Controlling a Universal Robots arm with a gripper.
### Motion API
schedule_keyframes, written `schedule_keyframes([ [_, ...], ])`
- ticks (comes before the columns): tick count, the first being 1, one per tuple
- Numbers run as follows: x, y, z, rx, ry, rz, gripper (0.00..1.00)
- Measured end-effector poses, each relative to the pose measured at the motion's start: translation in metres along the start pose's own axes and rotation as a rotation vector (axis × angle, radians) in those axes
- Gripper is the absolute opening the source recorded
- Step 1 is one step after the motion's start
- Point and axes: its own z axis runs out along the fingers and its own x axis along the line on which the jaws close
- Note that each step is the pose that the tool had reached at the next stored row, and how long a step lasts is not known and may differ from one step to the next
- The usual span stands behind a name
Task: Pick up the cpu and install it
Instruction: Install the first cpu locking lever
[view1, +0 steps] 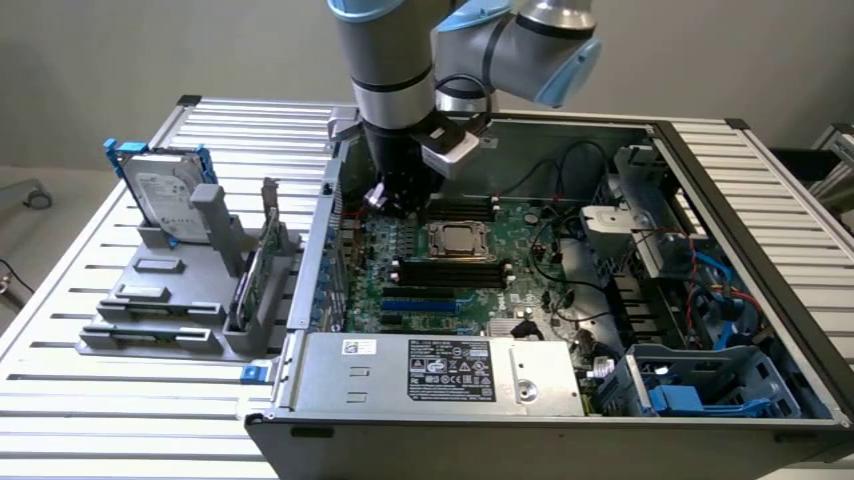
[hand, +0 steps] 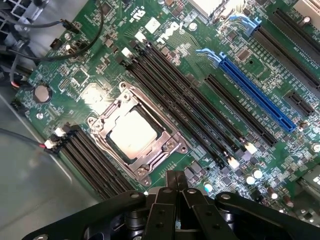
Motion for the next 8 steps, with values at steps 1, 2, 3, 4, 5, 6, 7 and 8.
schedule_keyframes([
  [1,0.0003,-0.0001,-0.0015,0.0002,-0.0015,-0.009,0.11],
  [2,0.0008,-0.0001,-0.003,0.0003,-0.0029,-0.019,0.11],
  [3,0.0011,-0.0002,-0.0044,0.0005,-0.0041,-0.028,0.11],
  [4,0.0015,-0.0002,-0.0058,0.0006,-0.0054,-0.037,0.11],
  [5,0.0018,-0.0003,-0.007,0.0006,-0.0068,-0.045,0.11],
  [6,0.0021,-0.0004,-0.0081,0.0005,-0.0084,-0.053,0.11],
  [7,0.0025,-0.0005,-0.0091,0.0004,-0.0099,-0.062,0.11],
  [8,0.0028,-0.0006,-0.0101,0.0002,-0.0115,-0.07,0.11],
])
